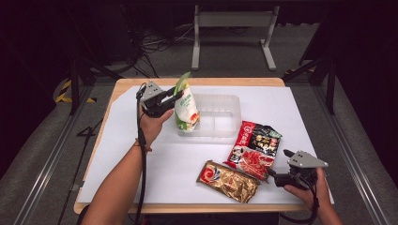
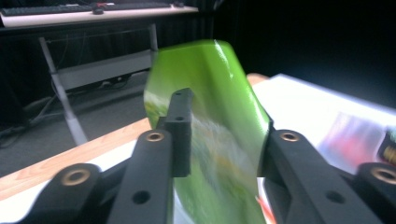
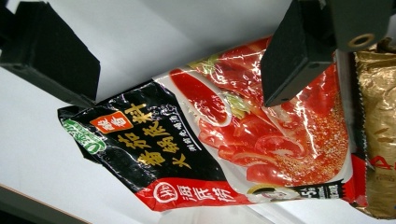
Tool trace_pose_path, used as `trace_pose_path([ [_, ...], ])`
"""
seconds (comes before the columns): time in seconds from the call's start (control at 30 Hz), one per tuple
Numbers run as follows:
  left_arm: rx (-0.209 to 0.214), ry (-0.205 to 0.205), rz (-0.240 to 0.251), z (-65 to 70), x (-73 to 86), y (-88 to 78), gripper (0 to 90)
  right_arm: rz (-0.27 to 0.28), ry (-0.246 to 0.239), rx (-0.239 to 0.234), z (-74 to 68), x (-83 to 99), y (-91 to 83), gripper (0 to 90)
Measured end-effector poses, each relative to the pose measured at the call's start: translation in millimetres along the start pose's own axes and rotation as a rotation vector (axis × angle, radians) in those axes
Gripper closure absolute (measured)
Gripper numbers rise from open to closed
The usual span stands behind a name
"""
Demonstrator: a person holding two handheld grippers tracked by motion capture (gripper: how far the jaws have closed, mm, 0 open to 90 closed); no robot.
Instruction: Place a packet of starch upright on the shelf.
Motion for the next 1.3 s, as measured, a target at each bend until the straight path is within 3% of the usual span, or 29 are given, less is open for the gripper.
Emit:
trace_pose_path([
  [0.03, 0.030, -0.006, 0.008, 2.6, 2.0, -1.9, 68.1, -0.001, 0.000, 0.001, 0.0, 0.0, 0.1, 12.7],
  [0.2, 0.056, 0.020, -0.016, 4.3, 10.9, -5.3, 65.6, -0.002, 0.000, 0.001, -0.1, 0.0, 0.1, 12.7],
  [0.3, 0.058, 0.043, -0.052, 5.1, 20.6, -5.3, 65.9, -0.005, -0.003, 0.001, -0.7, 0.1, 0.6, 12.8],
  [0.5, 0.083, 0.049, -0.075, 7.2, 32.8, -7.3, 65.9, -0.006, -0.002, 0.003, -0.6, 0.2, 0.4, 12.7],
  [0.7, 0.070, 0.074, -0.094, 9.1, 38.1, -10.9, 65.9, -0.002, 0.003, 0.000, -0.5, 0.0, 0.4, 12.8],
  [1.0, 0.084, 0.124, -0.123, 19.5, 43.0, -12.3, 81.2, 0.018, 0.018, -0.025, -3.9, -3.5, -4.5, 13.7],
  [1.3, 0.091, 0.128, -0.141, 19.2, 47.1, -14.0, 83.9, 0.010, 0.015, -0.065, -13.4, -5.8, -10.5, 17.2],
])
Point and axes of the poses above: each handheld gripper's, and its own axes: y roughly forward along the jaws, x roughly out of its underside, z roughly to its right, the point moved 10 cm from there along y, roughly forward along the jaws, and after that the axes turned 15 degrees about -z, right-handed, at the moved point
